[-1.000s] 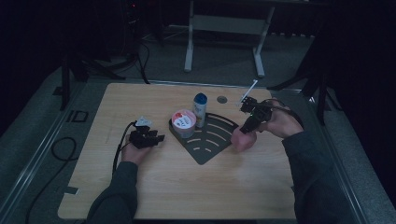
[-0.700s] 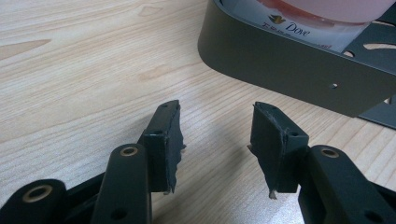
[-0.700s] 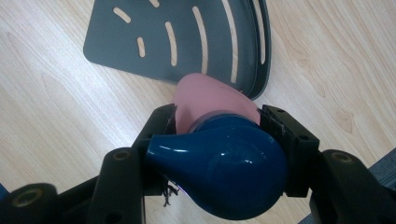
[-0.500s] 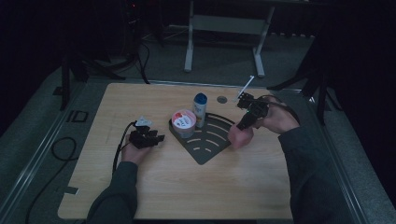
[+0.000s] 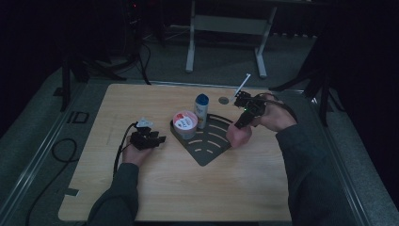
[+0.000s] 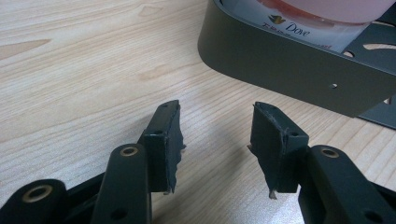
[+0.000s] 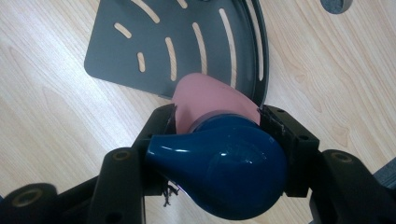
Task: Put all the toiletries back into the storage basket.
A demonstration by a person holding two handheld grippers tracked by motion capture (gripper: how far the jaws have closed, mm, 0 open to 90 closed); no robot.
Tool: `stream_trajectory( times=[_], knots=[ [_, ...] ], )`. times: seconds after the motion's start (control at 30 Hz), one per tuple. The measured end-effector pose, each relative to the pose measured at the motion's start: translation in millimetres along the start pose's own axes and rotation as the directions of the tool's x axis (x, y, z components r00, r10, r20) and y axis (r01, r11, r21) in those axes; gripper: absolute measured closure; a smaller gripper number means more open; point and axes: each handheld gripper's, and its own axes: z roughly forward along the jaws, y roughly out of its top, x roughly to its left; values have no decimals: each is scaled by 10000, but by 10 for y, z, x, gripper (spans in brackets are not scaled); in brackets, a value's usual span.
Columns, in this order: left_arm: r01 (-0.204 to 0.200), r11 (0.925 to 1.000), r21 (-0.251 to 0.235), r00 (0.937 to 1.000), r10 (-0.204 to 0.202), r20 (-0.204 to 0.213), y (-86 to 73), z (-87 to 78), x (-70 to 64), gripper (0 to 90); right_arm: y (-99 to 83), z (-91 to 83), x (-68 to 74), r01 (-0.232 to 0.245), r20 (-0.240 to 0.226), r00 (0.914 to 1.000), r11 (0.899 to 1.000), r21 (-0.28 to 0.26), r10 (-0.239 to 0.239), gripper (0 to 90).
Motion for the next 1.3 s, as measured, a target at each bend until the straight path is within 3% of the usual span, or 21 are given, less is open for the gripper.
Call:
stream_trajectory(
  times=[1.3],
  knots=[
    [11, 10000, 7, 10000, -11, 20, 0, -1, 2, 525, 407, 167, -43, 59, -58, 10000, 10000, 31, -58, 471]
  ],
)
